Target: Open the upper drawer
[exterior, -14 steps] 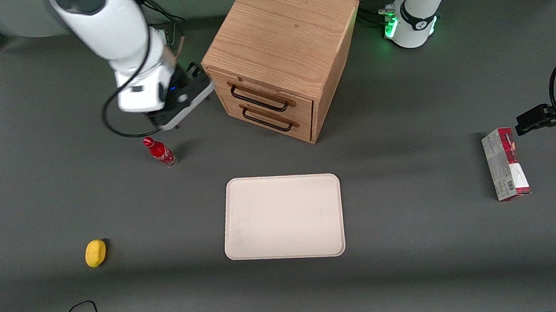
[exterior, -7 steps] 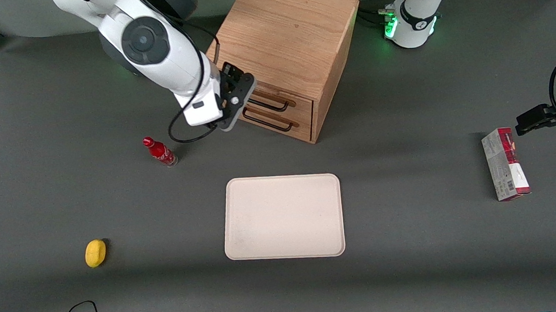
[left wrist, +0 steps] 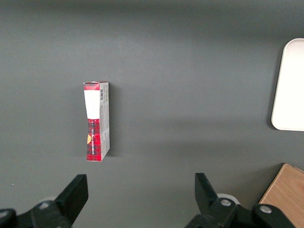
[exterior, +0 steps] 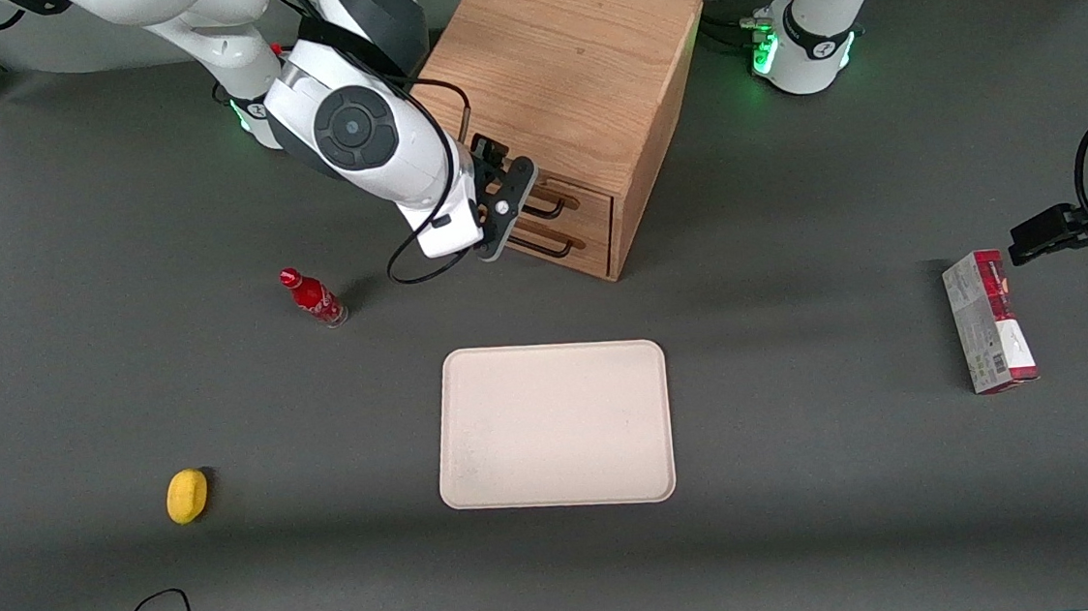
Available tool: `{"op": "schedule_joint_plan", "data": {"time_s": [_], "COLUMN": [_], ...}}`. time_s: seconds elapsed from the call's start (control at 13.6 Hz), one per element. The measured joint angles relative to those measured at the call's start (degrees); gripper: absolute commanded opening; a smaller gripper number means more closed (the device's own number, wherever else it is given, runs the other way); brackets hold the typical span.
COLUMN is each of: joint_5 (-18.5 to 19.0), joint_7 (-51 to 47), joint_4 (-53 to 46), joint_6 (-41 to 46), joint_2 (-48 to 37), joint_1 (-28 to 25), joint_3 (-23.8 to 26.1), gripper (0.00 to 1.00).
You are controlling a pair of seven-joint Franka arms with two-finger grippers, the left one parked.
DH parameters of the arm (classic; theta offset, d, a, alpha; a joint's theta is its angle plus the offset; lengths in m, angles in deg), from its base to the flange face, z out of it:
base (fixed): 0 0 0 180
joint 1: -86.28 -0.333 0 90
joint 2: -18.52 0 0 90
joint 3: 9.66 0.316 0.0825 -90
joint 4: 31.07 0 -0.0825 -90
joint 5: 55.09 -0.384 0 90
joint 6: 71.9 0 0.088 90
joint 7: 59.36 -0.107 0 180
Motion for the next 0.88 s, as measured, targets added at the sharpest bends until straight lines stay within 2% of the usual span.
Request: {"op": "schedule_joint_plan", "data": {"time_s": [0.22, 0.88], "joint_5": [1.14, 8.32], "joint_7": [0.04, 0.38], "joint_4": [0.94, 0.55], "joint_6": [-0.99, -5.19], "joint_2": [1.09, 6.22], "joint_1": [0.00, 0.51], "joint_3": [0.00, -0.15], "gripper": [1.00, 1.00]}}
